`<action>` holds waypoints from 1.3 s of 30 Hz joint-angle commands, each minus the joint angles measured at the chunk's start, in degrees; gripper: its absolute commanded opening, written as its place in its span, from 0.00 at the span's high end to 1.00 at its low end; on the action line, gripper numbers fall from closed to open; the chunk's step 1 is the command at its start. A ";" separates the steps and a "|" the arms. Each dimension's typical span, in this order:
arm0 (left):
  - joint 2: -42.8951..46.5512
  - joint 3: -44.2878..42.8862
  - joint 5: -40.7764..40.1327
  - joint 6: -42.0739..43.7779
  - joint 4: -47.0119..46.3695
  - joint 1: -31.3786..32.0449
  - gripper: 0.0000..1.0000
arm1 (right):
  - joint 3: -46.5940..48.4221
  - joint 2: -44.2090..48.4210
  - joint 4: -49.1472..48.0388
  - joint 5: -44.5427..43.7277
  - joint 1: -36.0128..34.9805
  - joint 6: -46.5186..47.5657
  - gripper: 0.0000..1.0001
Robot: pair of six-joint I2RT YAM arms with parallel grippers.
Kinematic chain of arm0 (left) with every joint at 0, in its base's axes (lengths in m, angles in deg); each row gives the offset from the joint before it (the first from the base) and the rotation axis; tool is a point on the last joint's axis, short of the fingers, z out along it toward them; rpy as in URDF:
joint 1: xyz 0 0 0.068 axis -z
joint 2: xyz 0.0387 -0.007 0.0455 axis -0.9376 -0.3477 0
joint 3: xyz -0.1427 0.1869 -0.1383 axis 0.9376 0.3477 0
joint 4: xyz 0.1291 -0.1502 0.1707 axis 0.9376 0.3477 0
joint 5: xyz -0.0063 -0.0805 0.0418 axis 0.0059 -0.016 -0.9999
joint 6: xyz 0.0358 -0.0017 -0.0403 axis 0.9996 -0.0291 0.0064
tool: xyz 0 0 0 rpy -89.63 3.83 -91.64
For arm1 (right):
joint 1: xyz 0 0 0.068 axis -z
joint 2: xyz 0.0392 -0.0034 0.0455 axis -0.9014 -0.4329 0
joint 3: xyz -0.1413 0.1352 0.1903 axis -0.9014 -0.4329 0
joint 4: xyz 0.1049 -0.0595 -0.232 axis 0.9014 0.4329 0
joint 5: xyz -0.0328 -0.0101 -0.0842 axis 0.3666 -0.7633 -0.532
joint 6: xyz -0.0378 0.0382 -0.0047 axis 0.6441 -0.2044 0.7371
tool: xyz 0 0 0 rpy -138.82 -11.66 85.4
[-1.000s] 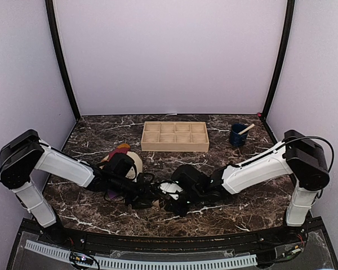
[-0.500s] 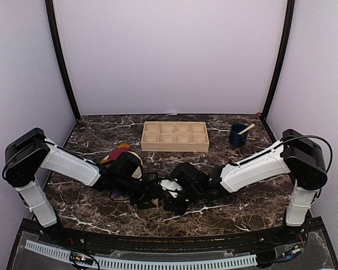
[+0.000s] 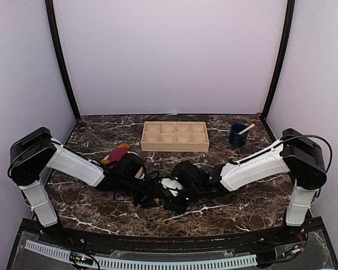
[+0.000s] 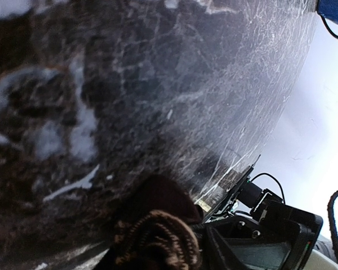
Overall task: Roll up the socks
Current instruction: Pick up the sock from the storage box.
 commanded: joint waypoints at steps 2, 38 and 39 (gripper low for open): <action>-4.09 1.18 -0.66 -1.26 -2.81 1.76 0.62 | 0.03 -3.65 2.47 0.34 0.45 -0.77 0.87; -1.40 -12.09 -7.63 22.37 14.79 -3.07 0.98 | -8.92 6.12 -0.62 -7.57 0.62 -5.04 0.44; -1.38 -12.81 -8.09 23.87 15.63 -3.33 0.99 | -9.40 6.81 -0.90 -8.12 0.67 -5.35 0.42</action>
